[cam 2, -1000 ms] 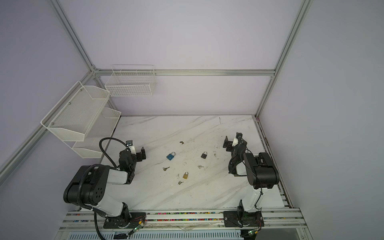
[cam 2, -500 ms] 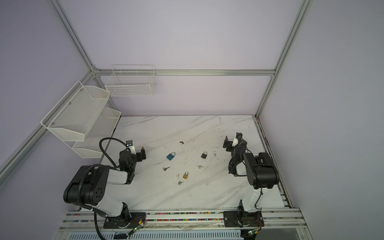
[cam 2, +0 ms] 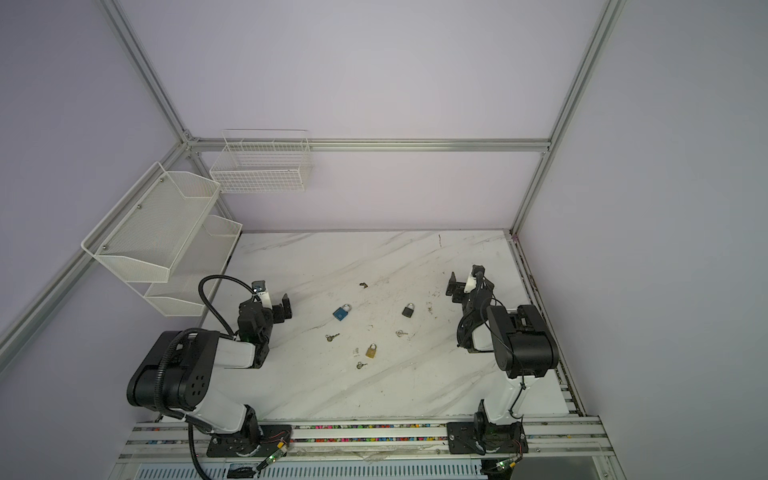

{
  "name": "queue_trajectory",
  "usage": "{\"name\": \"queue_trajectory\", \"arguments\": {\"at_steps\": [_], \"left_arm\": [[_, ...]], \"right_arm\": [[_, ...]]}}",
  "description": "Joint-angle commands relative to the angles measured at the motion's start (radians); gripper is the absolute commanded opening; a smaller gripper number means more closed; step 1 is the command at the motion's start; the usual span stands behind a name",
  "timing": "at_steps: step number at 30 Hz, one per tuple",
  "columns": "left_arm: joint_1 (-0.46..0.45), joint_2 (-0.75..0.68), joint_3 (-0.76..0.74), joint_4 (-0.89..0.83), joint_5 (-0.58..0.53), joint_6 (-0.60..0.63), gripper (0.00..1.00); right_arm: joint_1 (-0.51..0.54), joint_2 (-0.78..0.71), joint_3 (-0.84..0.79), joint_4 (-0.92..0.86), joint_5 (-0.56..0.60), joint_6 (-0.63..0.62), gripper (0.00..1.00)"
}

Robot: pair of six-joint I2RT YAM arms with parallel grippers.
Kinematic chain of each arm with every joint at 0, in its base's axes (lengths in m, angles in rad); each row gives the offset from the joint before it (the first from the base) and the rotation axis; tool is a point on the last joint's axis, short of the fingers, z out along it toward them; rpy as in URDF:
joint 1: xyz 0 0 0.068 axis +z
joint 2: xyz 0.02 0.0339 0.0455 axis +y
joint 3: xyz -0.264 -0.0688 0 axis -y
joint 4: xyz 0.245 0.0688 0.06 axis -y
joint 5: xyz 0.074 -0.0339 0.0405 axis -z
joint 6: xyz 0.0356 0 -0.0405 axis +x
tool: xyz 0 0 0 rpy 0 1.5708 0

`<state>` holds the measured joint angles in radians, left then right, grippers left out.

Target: Unlock with the key

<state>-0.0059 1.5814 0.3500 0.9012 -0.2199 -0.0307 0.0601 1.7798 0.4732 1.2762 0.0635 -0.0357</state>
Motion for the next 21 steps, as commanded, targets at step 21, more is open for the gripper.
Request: {"name": "queue_trajectory", "arguments": {"at_steps": [21], "left_arm": [[0.006,-0.474,0.072,-0.357,-0.01,-0.149,1.0]], "right_arm": [[0.004,-0.268,0.105,-0.348,0.076,0.158,0.97]]}}
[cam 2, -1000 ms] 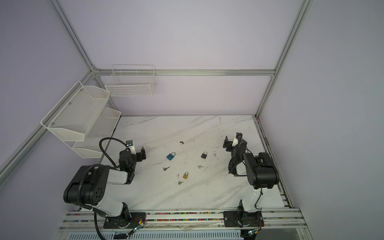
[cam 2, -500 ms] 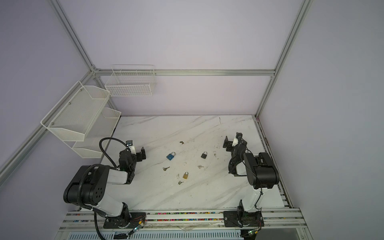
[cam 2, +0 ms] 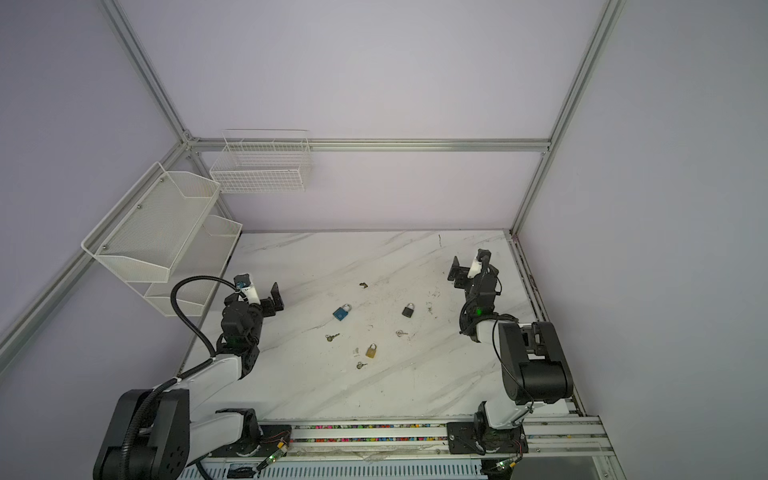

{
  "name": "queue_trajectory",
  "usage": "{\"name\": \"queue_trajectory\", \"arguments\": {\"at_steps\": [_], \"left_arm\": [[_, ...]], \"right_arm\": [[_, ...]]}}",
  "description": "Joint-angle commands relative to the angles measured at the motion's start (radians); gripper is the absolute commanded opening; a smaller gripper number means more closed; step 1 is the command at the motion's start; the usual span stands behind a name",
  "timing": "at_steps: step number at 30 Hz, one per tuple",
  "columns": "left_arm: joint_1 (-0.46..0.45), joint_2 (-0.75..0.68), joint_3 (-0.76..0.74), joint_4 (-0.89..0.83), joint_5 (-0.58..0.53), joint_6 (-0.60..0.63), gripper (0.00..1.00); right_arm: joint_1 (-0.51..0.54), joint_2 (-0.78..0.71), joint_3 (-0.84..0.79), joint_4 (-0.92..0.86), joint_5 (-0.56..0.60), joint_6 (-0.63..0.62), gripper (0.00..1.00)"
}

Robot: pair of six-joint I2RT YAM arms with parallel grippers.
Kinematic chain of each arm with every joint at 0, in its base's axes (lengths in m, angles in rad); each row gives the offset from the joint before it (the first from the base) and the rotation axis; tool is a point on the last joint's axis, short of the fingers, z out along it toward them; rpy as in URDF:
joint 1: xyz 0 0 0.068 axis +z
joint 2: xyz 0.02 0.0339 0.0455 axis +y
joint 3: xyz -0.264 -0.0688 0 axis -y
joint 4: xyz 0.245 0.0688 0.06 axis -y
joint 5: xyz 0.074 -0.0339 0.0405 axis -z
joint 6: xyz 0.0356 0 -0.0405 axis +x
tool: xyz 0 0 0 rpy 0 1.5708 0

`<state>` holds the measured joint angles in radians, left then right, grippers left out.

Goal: Unlock with the key
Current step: 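Move the right gripper toward the silver key while the left gripper advances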

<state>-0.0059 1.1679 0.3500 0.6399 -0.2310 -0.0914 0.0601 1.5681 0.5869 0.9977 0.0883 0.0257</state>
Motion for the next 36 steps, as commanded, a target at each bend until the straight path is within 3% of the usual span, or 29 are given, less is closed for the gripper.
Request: {"name": "queue_trajectory", "arguments": {"at_steps": [1,5,8,12,17,22,26,30,36], "left_arm": [[0.006,-0.086,0.091,-0.139,-0.001,-0.116,1.0],[0.006,-0.152,0.18,-0.324,0.021,-0.247,1.0],[0.006,-0.165,0.198,-0.393,0.022,-0.425,1.0],[0.008,-0.157,0.167,-0.407,0.037,-0.596,1.0],[0.011,-0.141,0.179,-0.461,0.151,-0.62,1.0],[0.006,-0.184,0.162,-0.474,0.284,-0.63,1.0],[-0.05,-0.221,0.166,-0.521,0.344,-0.63,1.0],[-0.174,-0.244,0.187,-0.598,0.292,-0.609,1.0],[-0.304,-0.256,0.214,-0.656,0.283,-0.599,1.0]], "right_arm": [[0.004,-0.084,-0.019,-0.076,0.075,0.147,0.98],[0.004,-0.18,-0.031,-0.16,0.151,0.3,0.98],[0.004,-0.274,0.001,-0.396,0.243,0.514,0.98],[0.003,-0.35,-0.028,-0.477,0.15,0.602,0.98],[0.003,-0.354,0.059,-0.676,0.014,0.587,0.98],[0.006,-0.332,0.1,-0.732,-0.163,0.553,0.97],[0.018,-0.347,0.111,-0.809,-0.202,0.586,0.98],[0.065,-0.312,0.173,-0.964,-0.215,0.576,0.98],[0.202,-0.305,0.218,-1.116,-0.13,0.549,0.98]]}}
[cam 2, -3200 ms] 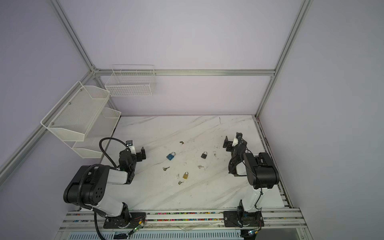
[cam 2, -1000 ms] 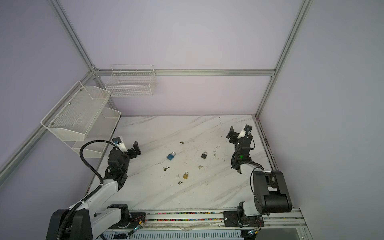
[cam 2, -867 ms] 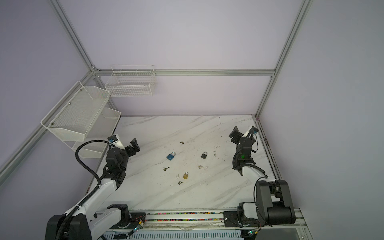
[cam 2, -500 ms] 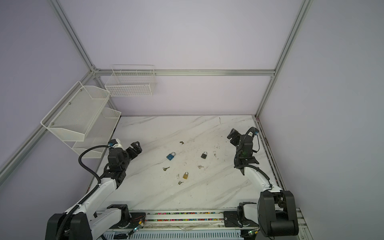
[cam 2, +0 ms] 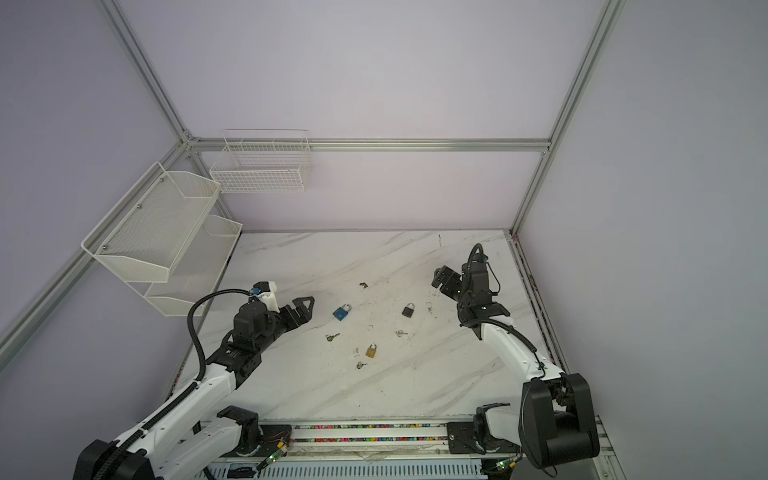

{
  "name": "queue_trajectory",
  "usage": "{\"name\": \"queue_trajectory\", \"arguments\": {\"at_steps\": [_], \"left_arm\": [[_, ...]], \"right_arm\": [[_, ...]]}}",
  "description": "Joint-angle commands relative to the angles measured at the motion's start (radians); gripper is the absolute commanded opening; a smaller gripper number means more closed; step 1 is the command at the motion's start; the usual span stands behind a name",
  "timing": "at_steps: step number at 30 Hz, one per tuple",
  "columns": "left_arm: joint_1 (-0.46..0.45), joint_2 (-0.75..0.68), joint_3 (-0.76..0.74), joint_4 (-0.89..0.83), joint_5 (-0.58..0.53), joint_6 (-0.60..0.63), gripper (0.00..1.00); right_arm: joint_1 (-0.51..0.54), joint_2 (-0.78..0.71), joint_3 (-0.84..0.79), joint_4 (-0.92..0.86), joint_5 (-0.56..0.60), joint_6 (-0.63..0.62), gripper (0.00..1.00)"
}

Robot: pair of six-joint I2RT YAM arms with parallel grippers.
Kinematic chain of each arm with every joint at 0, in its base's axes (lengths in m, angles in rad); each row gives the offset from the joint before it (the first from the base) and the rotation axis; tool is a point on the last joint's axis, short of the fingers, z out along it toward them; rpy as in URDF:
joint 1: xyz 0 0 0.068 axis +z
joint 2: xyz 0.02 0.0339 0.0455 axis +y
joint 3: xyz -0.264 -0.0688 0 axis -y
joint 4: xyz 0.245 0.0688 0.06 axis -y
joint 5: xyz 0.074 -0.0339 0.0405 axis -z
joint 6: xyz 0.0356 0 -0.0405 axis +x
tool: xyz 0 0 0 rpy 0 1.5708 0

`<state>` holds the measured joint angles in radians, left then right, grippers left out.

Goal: Unlock with the key
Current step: 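Move the right gripper toward the silver key while the left gripper advances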

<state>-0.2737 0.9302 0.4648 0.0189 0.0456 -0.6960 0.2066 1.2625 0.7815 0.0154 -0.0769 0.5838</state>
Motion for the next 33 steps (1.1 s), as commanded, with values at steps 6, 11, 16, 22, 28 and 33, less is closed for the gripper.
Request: {"name": "queue_trajectory", "arguments": {"at_steps": [6,11,16,22,28,33], "left_arm": [[-0.129,-0.031,0.119,-0.07,0.018,0.009,1.0],[-0.208,-0.032,0.136,-0.095,-0.001,-0.005,1.0],[-0.274,-0.014,0.154,-0.097,-0.022,-0.012,1.0],[-0.352,0.033,0.188,-0.099,-0.075,-0.003,1.0],[-0.406,0.081,0.213,-0.098,-0.126,-0.013,1.0],[-0.422,0.103,0.232,-0.096,-0.136,-0.014,1.0]], "right_arm": [[0.217,0.044,0.048,-0.233,0.079,0.014,0.98],[0.325,0.072,0.052,-0.28,0.068,0.04,0.97],[0.374,0.093,0.033,-0.274,0.051,0.029,0.96],[0.386,0.152,0.033,-0.241,-0.011,-0.01,0.9],[0.396,0.215,0.043,-0.222,-0.04,-0.052,0.81],[0.411,0.275,0.059,-0.208,-0.036,-0.061,0.76]]}}
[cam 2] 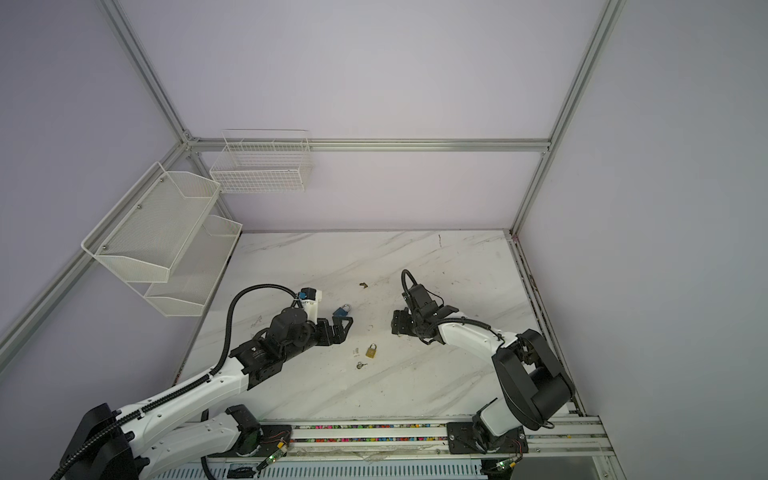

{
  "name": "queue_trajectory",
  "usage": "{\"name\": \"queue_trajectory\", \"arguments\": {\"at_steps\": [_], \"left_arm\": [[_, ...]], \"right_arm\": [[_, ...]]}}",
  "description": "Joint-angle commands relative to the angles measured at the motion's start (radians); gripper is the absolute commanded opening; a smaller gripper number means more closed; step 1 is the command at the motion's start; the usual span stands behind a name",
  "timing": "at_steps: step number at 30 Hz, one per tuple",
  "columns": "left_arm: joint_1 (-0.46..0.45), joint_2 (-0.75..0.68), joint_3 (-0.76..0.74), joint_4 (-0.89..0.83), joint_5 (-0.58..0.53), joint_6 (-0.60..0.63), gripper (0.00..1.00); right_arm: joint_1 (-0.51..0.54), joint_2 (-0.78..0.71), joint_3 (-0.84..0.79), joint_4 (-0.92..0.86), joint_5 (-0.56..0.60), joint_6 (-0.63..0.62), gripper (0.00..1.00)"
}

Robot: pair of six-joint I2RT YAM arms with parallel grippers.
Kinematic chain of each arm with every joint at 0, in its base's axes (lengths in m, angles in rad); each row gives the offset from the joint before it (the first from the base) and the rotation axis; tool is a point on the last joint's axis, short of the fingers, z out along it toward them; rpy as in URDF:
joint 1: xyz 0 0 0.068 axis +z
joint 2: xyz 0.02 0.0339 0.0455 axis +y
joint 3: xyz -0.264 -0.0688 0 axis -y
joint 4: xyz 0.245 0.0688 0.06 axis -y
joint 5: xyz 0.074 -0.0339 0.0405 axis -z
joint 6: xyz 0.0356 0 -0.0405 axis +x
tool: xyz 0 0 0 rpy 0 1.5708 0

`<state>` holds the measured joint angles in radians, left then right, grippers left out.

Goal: Unlock with the key
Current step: 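Move the right gripper toward the silver key while the left gripper advances, then lower the right gripper onto the silver key ring and close on it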

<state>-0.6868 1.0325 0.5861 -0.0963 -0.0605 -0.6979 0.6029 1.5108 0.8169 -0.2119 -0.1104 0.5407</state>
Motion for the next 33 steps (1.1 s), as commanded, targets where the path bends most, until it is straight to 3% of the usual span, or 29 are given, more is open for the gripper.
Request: {"name": "queue_trajectory", "arguments": {"at_steps": [1,13,33], "left_arm": [[-0.01,0.004,0.112,0.018,-0.035,-0.012,1.0],[-0.013,0.043,0.128,0.019,-0.045,-0.032,1.0],[-0.013,0.026,0.111,0.006,-0.071,-0.048,1.0]], "right_arm": [[0.018,0.04,0.028,0.023,0.005,-0.021,0.75],[0.063,0.143,0.084,0.019,0.03,-0.062,0.72],[0.137,0.127,0.085,-0.027,0.004,-0.098,0.59]]}}
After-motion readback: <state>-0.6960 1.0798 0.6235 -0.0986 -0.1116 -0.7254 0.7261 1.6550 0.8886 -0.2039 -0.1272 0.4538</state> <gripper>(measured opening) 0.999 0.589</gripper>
